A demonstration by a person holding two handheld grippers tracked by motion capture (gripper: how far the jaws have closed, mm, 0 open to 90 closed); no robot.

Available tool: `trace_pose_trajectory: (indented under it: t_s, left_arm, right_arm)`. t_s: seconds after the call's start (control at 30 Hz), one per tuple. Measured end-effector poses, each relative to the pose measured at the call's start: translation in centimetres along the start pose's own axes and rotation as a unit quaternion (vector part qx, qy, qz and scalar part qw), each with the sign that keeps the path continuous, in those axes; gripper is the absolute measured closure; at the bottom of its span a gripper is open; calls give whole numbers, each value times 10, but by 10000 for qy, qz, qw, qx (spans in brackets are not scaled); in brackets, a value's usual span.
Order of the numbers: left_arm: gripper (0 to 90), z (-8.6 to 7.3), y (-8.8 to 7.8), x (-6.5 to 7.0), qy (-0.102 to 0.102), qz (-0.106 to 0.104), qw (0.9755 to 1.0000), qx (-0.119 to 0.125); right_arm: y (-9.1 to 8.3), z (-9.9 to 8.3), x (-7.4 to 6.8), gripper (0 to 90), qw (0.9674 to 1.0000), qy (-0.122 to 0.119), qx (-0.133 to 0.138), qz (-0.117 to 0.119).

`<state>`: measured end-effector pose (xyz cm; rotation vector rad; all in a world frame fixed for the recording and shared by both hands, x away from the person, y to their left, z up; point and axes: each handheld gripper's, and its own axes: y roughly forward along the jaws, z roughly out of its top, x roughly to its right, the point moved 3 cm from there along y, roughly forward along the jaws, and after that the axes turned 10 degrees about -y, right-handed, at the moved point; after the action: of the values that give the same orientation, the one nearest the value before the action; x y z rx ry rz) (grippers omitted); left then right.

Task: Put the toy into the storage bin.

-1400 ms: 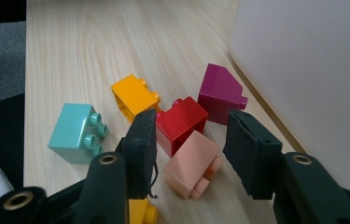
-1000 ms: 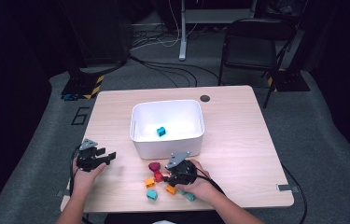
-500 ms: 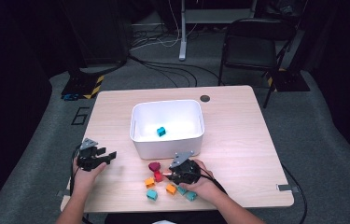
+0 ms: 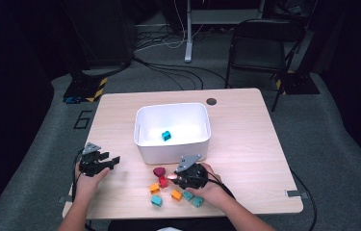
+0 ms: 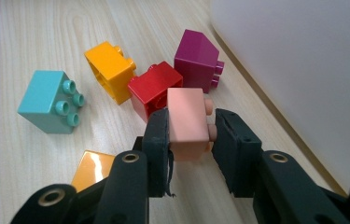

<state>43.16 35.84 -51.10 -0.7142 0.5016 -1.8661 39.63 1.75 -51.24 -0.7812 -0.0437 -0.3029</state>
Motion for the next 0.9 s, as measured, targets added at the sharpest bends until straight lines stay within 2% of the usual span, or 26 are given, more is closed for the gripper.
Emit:
trace_pose_trajectory:
  t_s: [0.17, 0.5, 0.9]
  left_arm:
    - [407, 0, 0, 0, -3, -3, 10000, 4]
    - [407, 0, 0, 0, -15, 2, 10000, 8]
    - [407, 0, 0, 0, -12, 6, 10000, 3]
  right_arm:
    - [-8, 5, 3, 659, 10000, -17, 44, -9]
    - [-23, 14, 9, 659, 9998, 103, 160, 90]
    - [-41, 27, 14, 660, 9995, 52, 242, 196]
